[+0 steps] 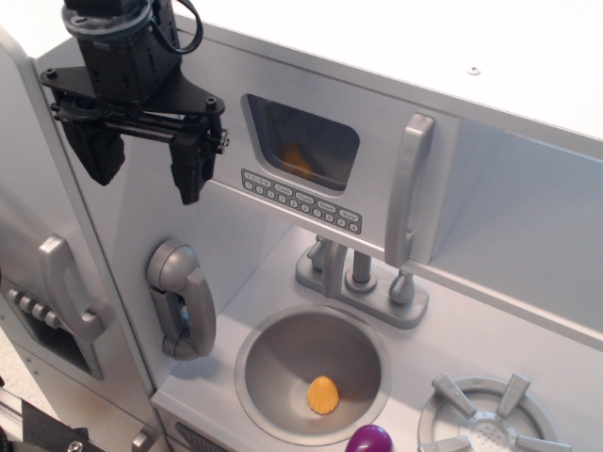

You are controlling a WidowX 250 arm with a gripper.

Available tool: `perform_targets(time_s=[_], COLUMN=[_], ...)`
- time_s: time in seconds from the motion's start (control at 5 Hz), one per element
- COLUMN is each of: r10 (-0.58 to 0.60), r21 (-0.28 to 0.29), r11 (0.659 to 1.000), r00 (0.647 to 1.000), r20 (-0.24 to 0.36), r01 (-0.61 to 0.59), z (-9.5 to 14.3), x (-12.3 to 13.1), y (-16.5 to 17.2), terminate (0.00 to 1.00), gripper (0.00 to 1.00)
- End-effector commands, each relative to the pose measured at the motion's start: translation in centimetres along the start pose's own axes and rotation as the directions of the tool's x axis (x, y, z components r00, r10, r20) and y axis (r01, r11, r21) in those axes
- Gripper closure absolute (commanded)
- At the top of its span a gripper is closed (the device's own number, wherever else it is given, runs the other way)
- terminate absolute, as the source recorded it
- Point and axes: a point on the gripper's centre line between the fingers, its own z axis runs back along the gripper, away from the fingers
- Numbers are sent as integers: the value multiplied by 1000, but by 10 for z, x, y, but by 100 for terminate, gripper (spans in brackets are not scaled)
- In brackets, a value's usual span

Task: Open microwave

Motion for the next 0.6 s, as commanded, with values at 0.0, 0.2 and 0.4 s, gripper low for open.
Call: perform_targets(time_s=[0.0,0.2,0.4], r10=[0,-41,-79], r21=[0,42,-12], r11=[1000,998,997], r00=[1000,997,994], r20=[0,64,74], r01=[0,38,80], z=[0,-2,3], x=[0,15,20], y=[0,-39,-80], terminate=[0,0,0], gripper=[0,0,0])
